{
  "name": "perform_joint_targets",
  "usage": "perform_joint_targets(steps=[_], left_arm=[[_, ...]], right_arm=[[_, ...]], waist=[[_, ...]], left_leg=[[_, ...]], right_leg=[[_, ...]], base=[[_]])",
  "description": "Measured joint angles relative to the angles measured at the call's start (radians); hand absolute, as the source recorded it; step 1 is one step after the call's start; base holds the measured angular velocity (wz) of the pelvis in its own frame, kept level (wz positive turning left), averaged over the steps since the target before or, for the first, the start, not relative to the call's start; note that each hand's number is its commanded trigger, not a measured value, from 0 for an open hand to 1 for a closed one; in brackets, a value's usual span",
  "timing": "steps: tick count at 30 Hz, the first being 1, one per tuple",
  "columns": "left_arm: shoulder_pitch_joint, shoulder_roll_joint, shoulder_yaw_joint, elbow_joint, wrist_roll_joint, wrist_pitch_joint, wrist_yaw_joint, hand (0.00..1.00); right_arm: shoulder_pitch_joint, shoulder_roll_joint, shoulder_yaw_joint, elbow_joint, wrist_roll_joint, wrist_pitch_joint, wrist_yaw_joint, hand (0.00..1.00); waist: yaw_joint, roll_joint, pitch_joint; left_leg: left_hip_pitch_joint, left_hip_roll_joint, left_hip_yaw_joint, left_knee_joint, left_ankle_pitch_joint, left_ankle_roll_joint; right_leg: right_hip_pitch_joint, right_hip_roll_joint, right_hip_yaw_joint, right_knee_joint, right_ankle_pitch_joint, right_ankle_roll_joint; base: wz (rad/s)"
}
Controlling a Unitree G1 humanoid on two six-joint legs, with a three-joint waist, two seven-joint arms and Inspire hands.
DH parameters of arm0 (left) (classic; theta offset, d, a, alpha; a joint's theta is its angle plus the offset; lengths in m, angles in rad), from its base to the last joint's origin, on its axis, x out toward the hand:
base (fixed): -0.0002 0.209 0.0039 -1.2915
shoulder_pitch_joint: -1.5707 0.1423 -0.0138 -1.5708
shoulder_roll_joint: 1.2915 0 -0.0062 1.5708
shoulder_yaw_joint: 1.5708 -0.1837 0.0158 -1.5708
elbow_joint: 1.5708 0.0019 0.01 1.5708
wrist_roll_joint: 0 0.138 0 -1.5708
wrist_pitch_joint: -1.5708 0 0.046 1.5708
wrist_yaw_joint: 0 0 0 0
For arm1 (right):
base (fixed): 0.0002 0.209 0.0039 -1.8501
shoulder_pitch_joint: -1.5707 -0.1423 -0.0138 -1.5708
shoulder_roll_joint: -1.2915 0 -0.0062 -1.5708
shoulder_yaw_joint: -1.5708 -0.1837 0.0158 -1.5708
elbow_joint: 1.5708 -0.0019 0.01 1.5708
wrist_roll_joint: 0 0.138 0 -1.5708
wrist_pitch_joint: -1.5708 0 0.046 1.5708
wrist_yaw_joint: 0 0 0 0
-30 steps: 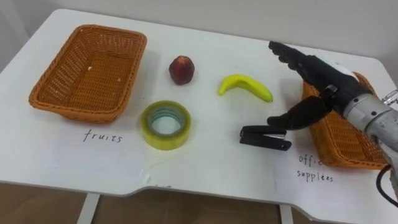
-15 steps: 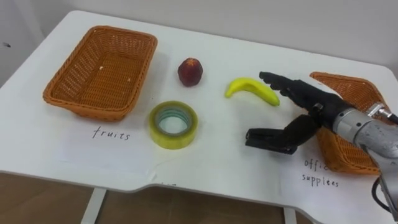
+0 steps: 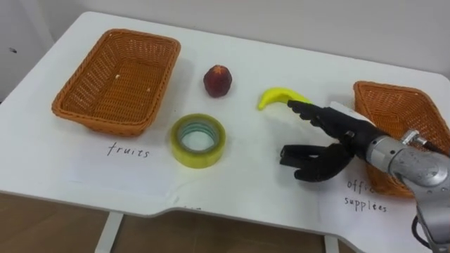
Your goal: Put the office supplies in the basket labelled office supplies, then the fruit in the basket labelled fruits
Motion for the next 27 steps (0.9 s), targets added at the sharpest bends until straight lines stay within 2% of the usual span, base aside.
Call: perform_joint_targets(steps=[5, 10, 16, 27], left_arm=[[-0.008, -0.003, 0.001, -0.005, 0.000, 0.000, 0.008, 0.00], [-0.003, -0.003, 0.001, -0.029, 0.000, 0.000, 0.008, 0.00], [-0.004, -0.003, 0.003, -0.034, 0.001, 0.000, 0.010, 0.00], [0.017, -0.005, 0.002, -0.093, 0.010, -0.001, 0.003, 0.00]], right_arm=[[0.011, 0.016, 0.000, 0.017, -0.005, 0.000, 0.000, 0.00], [0.012, 0.036, 0.000, 0.029, -0.075, 0.000, 0.000, 0.00], [0.027, 0.066, 0.000, 0.035, -0.116, 0.000, 0.000, 0.00], [0.047, 0.070, 0.000, 0.034, -0.224, 0.000, 0.018, 0.00]], waist=[[-0.001, -0.001, -0.0013], [-0.001, -0.006, -0.0022], [0.001, -0.012, 0.0003], [0.008, -0.008, 0.0026]], left_leg=[[0.001, 0.000, -0.001, 0.001, 0.000, 0.000], [0.001, 0.000, -0.001, 0.001, 0.000, 0.000], [0.000, -0.001, -0.001, 0.001, 0.000, 0.000], [0.000, -0.001, 0.002, -0.001, 0.000, 0.000]], right_leg=[[0.001, 0.000, 0.000, 0.000, 0.000, 0.000], [0.001, 0.000, 0.001, 0.000, 0.000, 0.000], [0.001, 0.000, 0.000, 0.000, 0.000, 0.000], [0.000, 0.000, 0.001, 0.000, 0.000, 0.000]], base=[[0.00], [0.00], [0.00], [0.00]])
